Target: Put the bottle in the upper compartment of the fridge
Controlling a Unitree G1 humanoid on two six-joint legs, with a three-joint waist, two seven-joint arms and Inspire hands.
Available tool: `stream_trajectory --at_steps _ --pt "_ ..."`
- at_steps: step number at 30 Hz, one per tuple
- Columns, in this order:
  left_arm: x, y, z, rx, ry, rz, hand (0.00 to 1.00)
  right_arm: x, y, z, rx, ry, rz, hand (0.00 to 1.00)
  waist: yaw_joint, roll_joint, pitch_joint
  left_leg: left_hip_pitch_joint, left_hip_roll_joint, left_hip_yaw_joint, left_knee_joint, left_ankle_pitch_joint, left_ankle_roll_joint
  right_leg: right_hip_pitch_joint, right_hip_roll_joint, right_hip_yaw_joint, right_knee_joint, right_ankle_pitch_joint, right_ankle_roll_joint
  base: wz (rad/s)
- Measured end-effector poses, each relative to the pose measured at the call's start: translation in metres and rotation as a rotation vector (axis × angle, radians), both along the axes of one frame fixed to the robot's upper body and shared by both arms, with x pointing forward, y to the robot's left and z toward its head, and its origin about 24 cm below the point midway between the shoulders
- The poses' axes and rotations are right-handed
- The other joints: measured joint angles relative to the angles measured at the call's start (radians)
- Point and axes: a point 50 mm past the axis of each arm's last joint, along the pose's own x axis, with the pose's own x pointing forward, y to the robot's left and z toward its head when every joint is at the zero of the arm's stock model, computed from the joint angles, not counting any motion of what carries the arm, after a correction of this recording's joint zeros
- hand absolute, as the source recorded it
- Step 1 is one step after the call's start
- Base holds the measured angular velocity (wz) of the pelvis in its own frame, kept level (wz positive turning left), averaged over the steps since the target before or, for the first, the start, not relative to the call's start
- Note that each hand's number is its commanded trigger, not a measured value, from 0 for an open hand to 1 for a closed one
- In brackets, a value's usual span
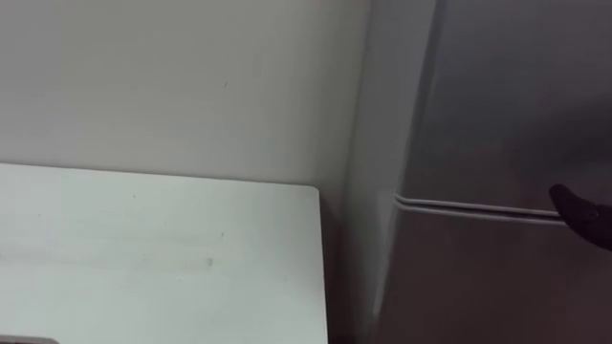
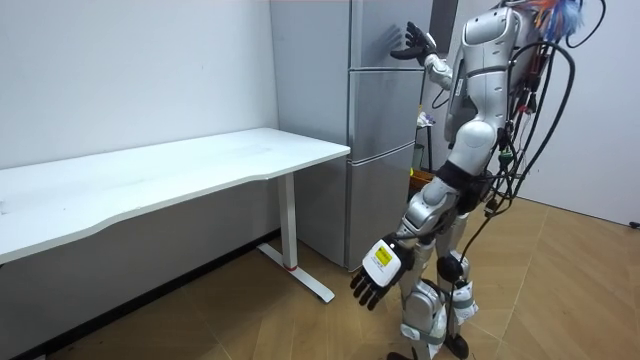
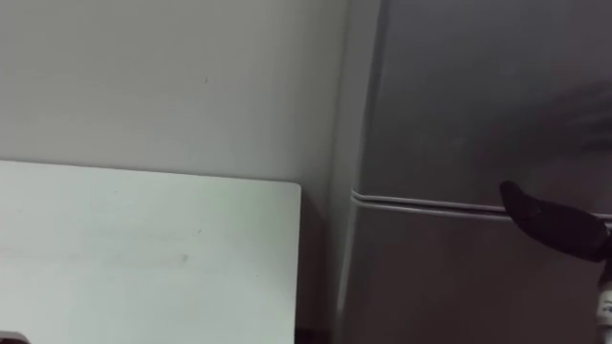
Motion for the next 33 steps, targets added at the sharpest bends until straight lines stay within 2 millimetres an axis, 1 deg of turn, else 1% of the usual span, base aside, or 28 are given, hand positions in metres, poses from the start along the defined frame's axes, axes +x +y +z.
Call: stream_trajectory --at_steps 5,7,10,12,19,21,25,28,33 --pt "0.0 0.001 0.001 0.022 -0.015 0.005 0.0 -0.006 -0.013 0.006 0.005 -0.017 -0.038 0.0 -0.016 -0.003 0.0051 -0.001 -0.001 -0.002 -0.003 0.0 0.0 0.002 0.0 -0.003 -0.003 -0.001 0.001 0.01" --pt "-0.001 0.002 0.001 0.025 -0.017 0.011 0.0 -0.011 -0.022 0.008 0.022 -0.03 -0.075 0.0 -0.031 -0.004 0.0064 -0.007 -0.001 -0.001 -0.004 0.0 0.0 -0.003 -0.002 -0.013 -0.002 0.0 0.001 0.02" --pt "-0.003 0.002 0.001 0.028 -0.013 0.016 0.0 -0.017 -0.032 0.01 0.052 -0.055 -0.121 0.0 -0.046 -0.003 0.0074 -0.011 -0.001 -0.001 -0.009 0.0 0.0 -0.009 -0.002 -0.014 -0.002 -0.001 0.001 0.0" --pt "-0.005 0.002 0.001 0.027 -0.009 0.016 0.0 -0.019 -0.035 0.012 0.055 -0.064 -0.137 0.0 -0.054 0.0 0.0068 -0.013 0.0 0.0 -0.012 0.0 0.0 -0.01 -0.002 -0.014 -0.002 -0.001 0.001 0.0" --pt "-0.004 0.003 0.001 0.027 -0.018 0.019 0.0 -0.027 -0.044 0.011 0.103 -0.088 -0.182 0.0 -0.06 0.007 0.0023 -0.002 0.0 0.011 -0.015 0.0 0.0 -0.012 -0.002 -0.006 -0.002 -0.001 0.001 -0.03" --pt "-0.005 0.004 0.002 0.032 -0.022 0.038 0.0 -0.034 -0.049 0.007 0.105 -0.077 -0.207 0.0 -0.056 0.006 0.0014 0.001 0.0 0.01 -0.015 0.0 0.0 -0.009 -0.002 -0.006 -0.003 -0.001 0.001 0.0" --pt "-0.012 0.006 0.003 0.051 -0.015 0.057 0.0 -0.046 -0.058 -0.002 0.19 -0.081 -0.263 0.0 -0.058 0.006 0.0003 0.001 0.0 0.014 -0.016 0.0 0.0 -0.01 -0.002 -0.001 -0.002 -0.001 0.001 -0.02" --pt "-0.013 0.006 0.003 0.057 -0.016 0.059 0.0 -0.054 -0.064 -0.007 0.229 -0.081 -0.301 0.0 -0.058 0.003 0.002 -0.002 0.0 0.014 -0.015 0.0 0.0 -0.012 -0.002 -0.001 -0.002 -0.001 0.001 0.0" --pt "-0.014 0.006 0.003 0.066 -0.017 0.064 0.0 -0.072 -0.073 -0.029 0.289 -0.014 -0.366 0.0 -0.059 0.006 0.0027 -0.001 0.0 0.018 -0.015 0.0 0.0 -0.013 -0.002 0.002 -0.003 -0.001 0.002 -0.01"
